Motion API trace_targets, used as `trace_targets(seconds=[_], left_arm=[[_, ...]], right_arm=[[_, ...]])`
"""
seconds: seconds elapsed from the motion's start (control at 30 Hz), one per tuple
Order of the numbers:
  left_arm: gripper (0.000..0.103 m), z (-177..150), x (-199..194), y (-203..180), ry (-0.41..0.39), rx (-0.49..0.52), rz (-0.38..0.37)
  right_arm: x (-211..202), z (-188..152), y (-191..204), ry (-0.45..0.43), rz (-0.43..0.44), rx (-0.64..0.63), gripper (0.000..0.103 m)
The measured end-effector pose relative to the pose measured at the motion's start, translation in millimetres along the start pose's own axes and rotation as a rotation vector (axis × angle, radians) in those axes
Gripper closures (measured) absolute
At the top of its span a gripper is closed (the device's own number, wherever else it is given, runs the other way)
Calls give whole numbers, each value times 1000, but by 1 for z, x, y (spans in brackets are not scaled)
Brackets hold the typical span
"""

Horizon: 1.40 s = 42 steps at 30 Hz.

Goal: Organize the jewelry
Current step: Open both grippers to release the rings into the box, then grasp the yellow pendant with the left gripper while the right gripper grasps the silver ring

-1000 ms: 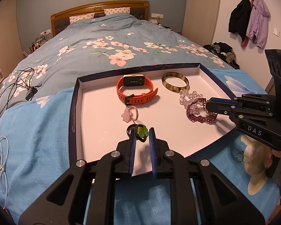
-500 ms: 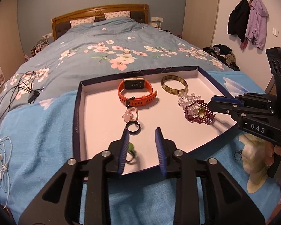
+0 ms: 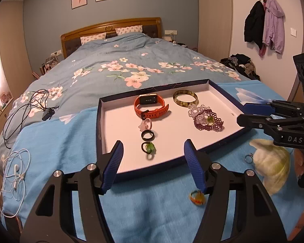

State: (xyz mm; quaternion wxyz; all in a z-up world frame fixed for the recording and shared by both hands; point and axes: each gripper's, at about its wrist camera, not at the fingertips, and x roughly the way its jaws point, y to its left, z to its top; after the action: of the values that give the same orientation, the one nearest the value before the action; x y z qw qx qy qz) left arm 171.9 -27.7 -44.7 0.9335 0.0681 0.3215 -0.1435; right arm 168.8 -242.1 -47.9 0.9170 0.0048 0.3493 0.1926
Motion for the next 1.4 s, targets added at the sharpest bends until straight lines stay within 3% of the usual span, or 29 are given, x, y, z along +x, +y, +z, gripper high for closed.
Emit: trace_targets(seconds=[0.4, 0.7, 0.97, 1.1, 1.3, 1.4], left_arm=[[39, -37, -32, -10, 16, 50, -88], [40, -50, -25, -33, 77, 101, -154], [46, -47, -3, -39, 147, 79, -209], [52, -47, 5, -38, 180, 59, -214], [72, -49, 16, -41, 231, 48, -217], [79, -49, 17, -40, 232, 44, -205]], right_arm=[[-11, -41, 1, 76, -13, 4, 51], [-8, -52, 5, 121, -14, 8, 50], [1, -55, 11, 168, -18, -22, 50], [5, -56, 14, 191, -21, -32, 57], [7, -57, 17, 199, -39, -51, 60], [9, -56, 18, 199, -50, -56, 68]])
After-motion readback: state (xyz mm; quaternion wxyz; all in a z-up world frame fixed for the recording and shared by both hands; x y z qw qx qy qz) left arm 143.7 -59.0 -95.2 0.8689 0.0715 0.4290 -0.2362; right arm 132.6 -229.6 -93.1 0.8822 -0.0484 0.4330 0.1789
